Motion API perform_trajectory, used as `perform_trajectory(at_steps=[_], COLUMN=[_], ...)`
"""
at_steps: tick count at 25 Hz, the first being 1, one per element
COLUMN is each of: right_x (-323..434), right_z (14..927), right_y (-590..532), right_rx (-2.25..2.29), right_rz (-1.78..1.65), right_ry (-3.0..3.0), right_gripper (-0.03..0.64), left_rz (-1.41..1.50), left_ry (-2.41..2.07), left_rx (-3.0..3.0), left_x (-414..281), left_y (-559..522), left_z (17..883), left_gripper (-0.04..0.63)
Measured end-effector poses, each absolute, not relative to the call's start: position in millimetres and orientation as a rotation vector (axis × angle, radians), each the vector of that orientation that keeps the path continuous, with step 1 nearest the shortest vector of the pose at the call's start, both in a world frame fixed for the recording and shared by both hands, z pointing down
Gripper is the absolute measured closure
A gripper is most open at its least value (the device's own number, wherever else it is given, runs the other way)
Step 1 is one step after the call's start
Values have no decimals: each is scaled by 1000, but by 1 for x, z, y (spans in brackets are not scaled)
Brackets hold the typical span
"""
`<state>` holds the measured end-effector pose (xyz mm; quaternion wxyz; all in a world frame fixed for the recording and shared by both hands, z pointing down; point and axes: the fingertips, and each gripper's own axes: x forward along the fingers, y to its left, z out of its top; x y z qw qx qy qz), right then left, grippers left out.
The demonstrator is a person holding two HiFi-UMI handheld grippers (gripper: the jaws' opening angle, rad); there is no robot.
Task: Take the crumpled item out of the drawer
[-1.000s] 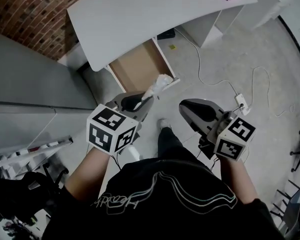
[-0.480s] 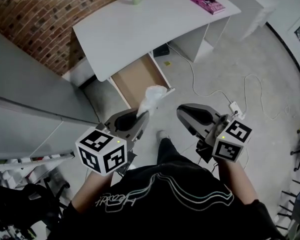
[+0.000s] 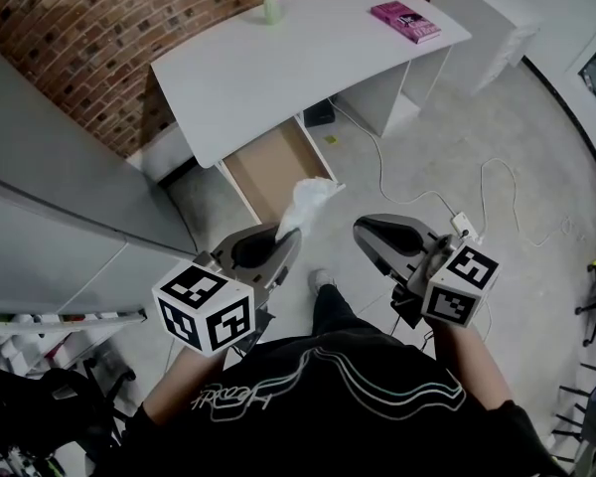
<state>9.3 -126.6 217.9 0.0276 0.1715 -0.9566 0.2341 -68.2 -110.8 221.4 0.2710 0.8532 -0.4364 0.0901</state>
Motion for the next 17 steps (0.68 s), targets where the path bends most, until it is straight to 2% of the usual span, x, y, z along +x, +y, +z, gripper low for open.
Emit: perform_trajectory(at_steps=[17], right_x=[11], right_z=[228], right_y=[-128], right_rx=[548], right_rz=[749], right_ry=[-2935], right_gripper=[565], left_rz=[267], left_ry=[-1139], left_rx=[2293], left_x=[-61], left_y=[-112], left_z=[231], left_gripper=[522])
